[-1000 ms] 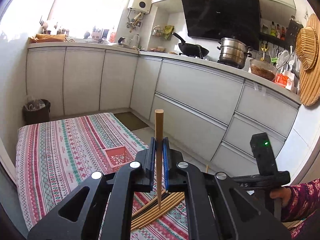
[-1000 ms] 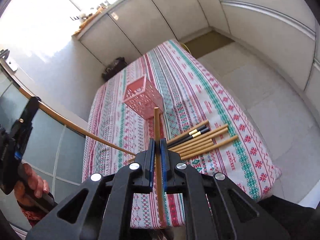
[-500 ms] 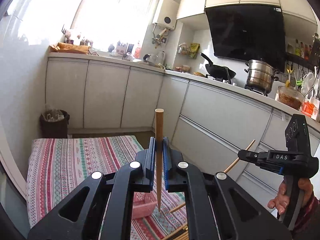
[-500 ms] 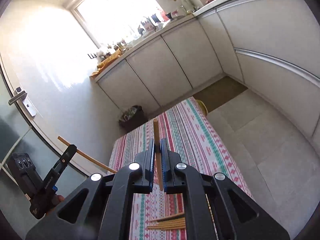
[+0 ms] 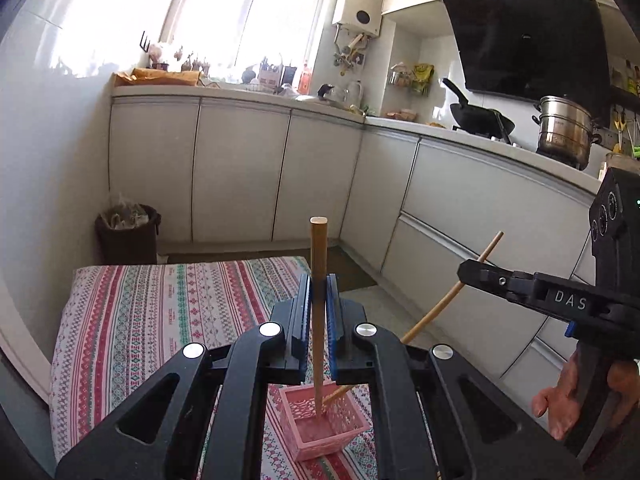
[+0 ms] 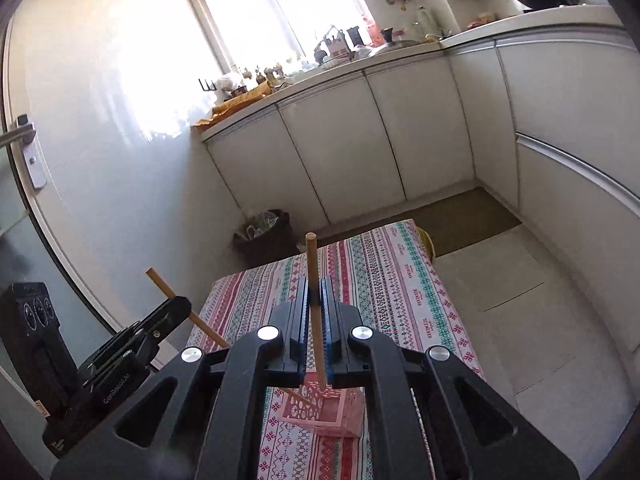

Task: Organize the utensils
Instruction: 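Open both tools to drop the chopsticks into the pink basket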

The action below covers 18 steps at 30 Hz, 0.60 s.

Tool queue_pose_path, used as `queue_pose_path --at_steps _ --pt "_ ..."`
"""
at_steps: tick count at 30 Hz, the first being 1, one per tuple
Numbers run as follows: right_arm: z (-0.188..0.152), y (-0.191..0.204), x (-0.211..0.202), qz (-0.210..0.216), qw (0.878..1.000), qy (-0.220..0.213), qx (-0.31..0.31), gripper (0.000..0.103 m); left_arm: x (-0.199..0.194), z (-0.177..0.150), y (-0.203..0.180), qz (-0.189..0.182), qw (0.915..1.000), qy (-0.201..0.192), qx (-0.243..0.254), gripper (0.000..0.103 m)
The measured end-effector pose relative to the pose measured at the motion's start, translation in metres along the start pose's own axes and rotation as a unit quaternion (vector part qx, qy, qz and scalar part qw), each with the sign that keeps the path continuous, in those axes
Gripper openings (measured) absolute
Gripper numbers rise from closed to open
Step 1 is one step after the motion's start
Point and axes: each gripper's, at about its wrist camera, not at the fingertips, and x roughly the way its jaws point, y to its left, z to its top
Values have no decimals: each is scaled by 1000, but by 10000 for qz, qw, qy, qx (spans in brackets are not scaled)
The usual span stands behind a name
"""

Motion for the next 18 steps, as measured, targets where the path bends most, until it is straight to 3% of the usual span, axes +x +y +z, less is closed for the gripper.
queue_pose_path --at_steps 2,4,7,8,10,13,18 --pt "-10 6 14 -17 9998 57 -164 6 8 -7 4 -37 9998 150 -92 11" --pt "-16 7 23 -24 9998 120 -175 7 12 -11 5 27 9995 274 -126 31" --pt "-19 1 26 -51 9999 147 19 12 6 -10 8 44 9997 203 -153 33" --pt "-19 -1 24 -59 9999 94 72 16 1 -8 9 48 9998 140 -159 35" --pt "-18 -7 14 -98 9996 -103 241 49 -10 -4 8 0 9998 -23 -197 46" --pt "-17 -15 -7 -78 9977 -470 477 65 -29 2 8 -15 9992 -332 -230 64" --pt "-25 -25 -45 -13 9915 -1036 783 88 -57 12 -1 -145 9969 -746 -198 81"
